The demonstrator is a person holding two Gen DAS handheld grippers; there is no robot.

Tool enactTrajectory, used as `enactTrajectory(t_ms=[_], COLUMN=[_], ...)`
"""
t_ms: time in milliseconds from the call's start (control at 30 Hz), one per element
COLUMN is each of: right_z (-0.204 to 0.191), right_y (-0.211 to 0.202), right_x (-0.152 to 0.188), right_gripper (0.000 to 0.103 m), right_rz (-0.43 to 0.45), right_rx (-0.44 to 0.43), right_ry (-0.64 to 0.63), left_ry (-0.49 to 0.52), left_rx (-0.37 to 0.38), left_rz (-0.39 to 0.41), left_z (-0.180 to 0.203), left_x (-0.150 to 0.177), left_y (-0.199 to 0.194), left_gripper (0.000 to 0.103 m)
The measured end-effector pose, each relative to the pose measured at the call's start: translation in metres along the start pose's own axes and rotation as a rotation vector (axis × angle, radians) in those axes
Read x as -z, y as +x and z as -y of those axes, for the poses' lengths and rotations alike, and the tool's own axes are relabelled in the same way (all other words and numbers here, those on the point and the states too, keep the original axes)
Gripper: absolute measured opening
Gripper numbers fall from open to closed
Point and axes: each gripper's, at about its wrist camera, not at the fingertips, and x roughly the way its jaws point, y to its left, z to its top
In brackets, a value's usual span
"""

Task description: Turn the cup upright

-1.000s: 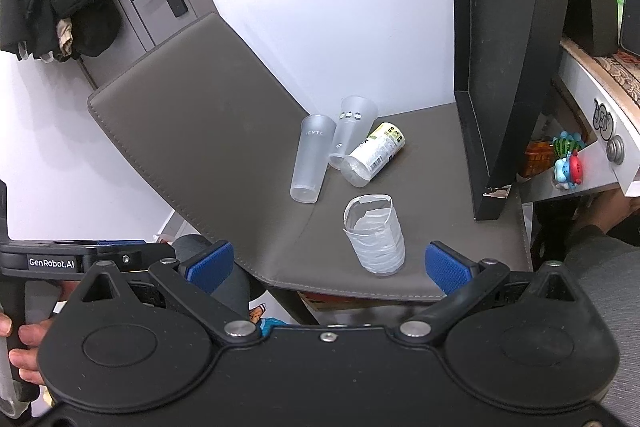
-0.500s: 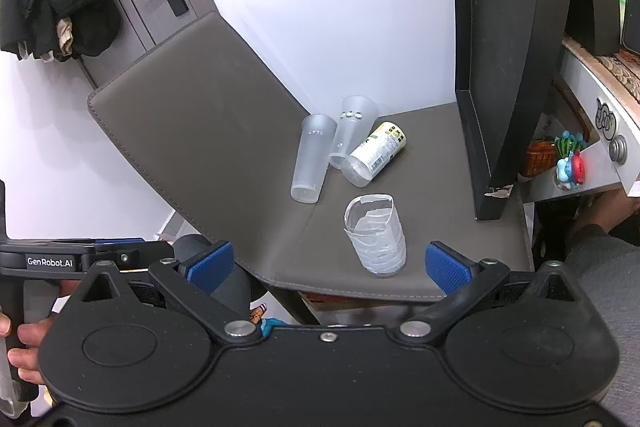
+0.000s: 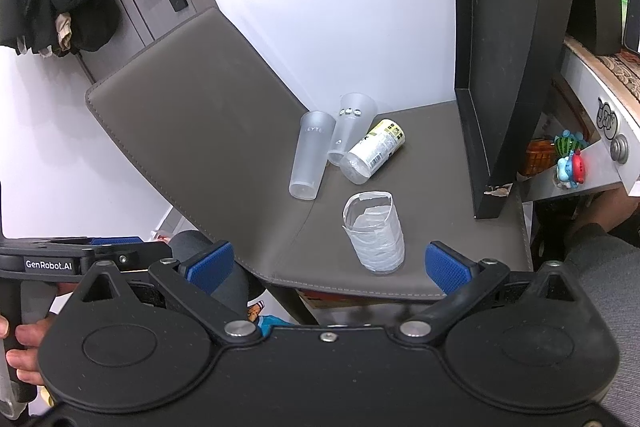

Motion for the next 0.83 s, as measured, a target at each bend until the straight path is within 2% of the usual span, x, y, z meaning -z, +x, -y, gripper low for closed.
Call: enactTrajectory(t_ms=[367, 500, 833], right_z=[-0.0003, -0.0005, -0.0025], right_y=[0.0011, 0.0023, 0.0043], right_x=[0.0010, 0.0010, 0.0023], right_gripper=[0.103, 0.103, 0.103], right_rz=[-0.007, -0.010, -0.015], right_rx=[0.003, 0.002, 0.005], right_ry=[-0.003, -0.006, -0.009], left_ry=[0.012, 0.045, 0.056], left_rx=[-0.007, -0.042, -0.016], left_rz=[0.005, 0.032, 0.038], left_z=[-0.0043, -0.0016, -0.0034], left_x=[0.0011, 0.0032, 0.0027], left_y=[0.0008, -0.0008, 0.0026], left_gripper=[0.083, 0.083, 0.083])
